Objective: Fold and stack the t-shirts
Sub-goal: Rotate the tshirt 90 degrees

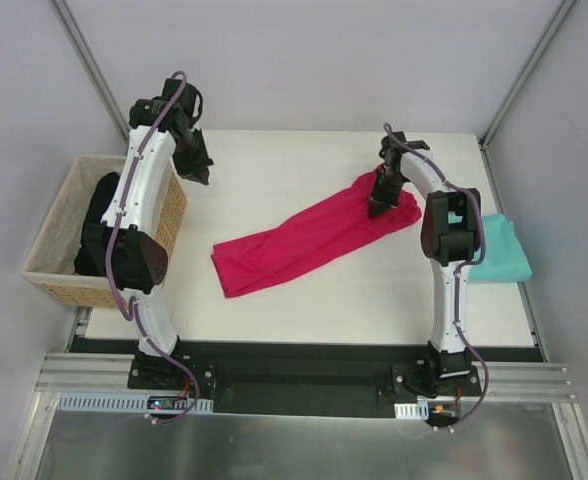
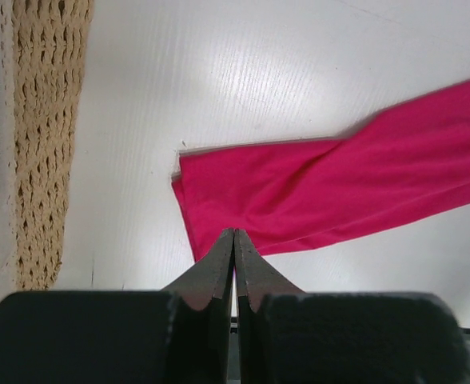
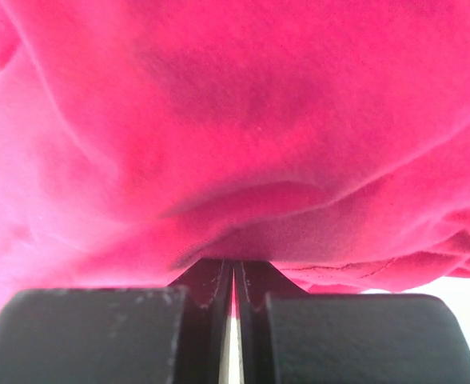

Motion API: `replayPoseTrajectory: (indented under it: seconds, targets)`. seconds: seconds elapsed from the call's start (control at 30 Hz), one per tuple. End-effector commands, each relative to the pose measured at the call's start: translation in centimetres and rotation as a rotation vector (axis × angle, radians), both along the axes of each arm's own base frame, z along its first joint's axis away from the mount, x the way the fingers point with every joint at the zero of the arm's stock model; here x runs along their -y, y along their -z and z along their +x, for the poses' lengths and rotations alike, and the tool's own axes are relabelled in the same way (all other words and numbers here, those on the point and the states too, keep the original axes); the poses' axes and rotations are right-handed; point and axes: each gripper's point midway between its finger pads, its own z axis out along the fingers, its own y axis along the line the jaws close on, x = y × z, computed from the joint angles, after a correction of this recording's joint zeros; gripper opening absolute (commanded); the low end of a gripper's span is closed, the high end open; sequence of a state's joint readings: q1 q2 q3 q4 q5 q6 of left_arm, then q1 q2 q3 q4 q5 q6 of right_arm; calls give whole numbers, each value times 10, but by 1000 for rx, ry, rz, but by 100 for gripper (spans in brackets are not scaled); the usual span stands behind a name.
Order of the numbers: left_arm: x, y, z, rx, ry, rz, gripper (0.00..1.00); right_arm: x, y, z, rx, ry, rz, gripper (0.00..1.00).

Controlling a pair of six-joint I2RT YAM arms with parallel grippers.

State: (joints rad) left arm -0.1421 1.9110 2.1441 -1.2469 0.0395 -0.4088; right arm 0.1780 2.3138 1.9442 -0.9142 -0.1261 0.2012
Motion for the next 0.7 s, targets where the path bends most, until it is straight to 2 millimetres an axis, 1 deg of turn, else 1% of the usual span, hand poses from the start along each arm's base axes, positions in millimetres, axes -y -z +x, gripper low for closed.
replayPoseTrajectory:
  seconds: [0.0,0.03,0.07,0.1,0.17,0.3,0.4,0.43,0.47,0.5,0.53,0.57,0.6,0.63,0.67]
  targets:
    - [-7,0,-3,-18,-33,11,0,-4,-17,22,49,-103,35,1]
    - [-6,0,-3,-20,-29,7,0,-7,-24,30,83,-121,53,1]
    - [-6,0,-2,-20,-29,5,0,-10,-25,34,97,-125,71,1]
    - [-5,0,-1,-21,-27,1,0,-13,-26,37,105,-135,80,1]
    - [-4,0,-1,-20,-22,-6,0,-18,-32,42,142,-162,109,1]
    - [-3,-2,0,-11,-18,-8,0,-22,-49,50,210,-214,138,1]
    - [0,-2,0,-10,-5,-25,0,-19,-73,51,261,-242,137,1]
    - [1,-2,0,-7,0,-28,0,-18,-95,47,294,-244,127,1]
    - [1,-4,0,-3,2,-30,0,-12,-107,46,317,-236,93,1]
    - [1,-4,0,1,7,-30,0,-9,-112,40,320,-241,74,1]
    - [1,-5,1,8,9,-31,0,4,-138,36,376,-216,8,1]
    - [2,-4,0,9,14,-36,0,9,-148,32,391,-206,-22,1]
    - [3,-4,0,11,22,-38,0,16,-147,22,378,-189,-49,1]
    - [4,-4,1,18,25,-43,0,26,-150,18,378,-163,-97,1]
    - [4,-2,-1,14,28,-44,0,32,-159,11,390,-144,-107,2]
